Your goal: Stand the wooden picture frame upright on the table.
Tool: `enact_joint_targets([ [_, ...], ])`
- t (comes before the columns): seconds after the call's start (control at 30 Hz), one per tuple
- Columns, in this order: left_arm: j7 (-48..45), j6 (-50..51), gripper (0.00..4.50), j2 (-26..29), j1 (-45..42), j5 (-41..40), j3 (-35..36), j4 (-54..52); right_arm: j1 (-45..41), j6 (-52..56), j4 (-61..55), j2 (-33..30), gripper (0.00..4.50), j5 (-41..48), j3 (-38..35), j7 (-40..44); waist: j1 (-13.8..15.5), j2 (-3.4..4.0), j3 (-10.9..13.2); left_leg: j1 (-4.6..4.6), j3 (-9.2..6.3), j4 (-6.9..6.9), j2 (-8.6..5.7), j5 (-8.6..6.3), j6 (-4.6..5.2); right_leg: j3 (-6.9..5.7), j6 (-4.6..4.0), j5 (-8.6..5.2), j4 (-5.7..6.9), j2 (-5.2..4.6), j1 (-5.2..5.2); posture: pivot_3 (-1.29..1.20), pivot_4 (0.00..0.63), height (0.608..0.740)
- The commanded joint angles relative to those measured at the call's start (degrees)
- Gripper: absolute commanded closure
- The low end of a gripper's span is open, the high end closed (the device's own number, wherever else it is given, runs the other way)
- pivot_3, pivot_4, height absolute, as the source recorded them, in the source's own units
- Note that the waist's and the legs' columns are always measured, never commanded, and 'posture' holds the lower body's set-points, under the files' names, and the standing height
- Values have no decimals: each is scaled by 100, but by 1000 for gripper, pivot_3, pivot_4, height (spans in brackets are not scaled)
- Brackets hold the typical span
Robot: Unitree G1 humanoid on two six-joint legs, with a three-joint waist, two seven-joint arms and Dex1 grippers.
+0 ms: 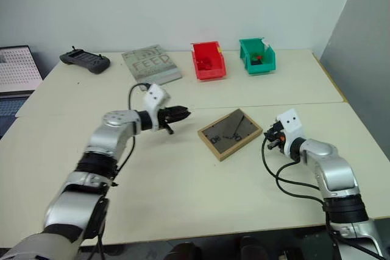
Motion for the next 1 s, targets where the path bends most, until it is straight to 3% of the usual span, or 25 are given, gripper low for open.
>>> enact_joint_targets([
  [0.03,-168,-439,4479,-211,-255,287,-174,477,-136,-26,-124,148,4500,-105,24,-188,-11,0,0,-3,-1,0,0,1,-1,-1,0,0,0,0,-3,0,150,740],
  [0.17,-126,-537,4479,-370,-372,553,-291,864,-249,-90,76,409,4500,-200,140,-301,-25,0,0,-11,-1,-1,2,0,0,0,0,0,5,3,-15,0,150,740],
  [0.3,-357,-459,4479,-350,-159,685,-404,553,-641,-252,570,733,4500,-336,466,-190,-44,0,0,-9,0,-1,0,-1,2,2,0,0,5,3,-15,0,150,740],
  [0.4,-611,-116,4479,-259,150,562,-377,-117,-978,-561,1133,938,4500,-496,595,-175,-49,1,0,-8,2,-3,-1,5,-8,6,0,0,8,4,-23,0,150,740],
  [0.5,-889,551,4479,-33,795,398,-418,-1495,-1359,-861,1673,1196,4500,-573,701,-47,-75,1,-1,-24,0,-2,1,6,-10,9,-1,0,10,5,-36,0,150,740],
  [0.7,-912,1673,4479,460,1830,214,-333,-3626,-1552,-1179,1912,1282,4500,-644,972,547,-121,3,-2,-35,-5,-2,2,6,-11,10,-1,1,8,4,-42,0,150,740],
  [1.0,-838,2529,4479,1387,2701,17,-4,-4753,-1263,-1048,1179,916,4500,-454,1524,1932,-115,4,-2,-36,-14,-2,1,3,-6,-1,-1,1,7,4,-40,0,150,740],
])
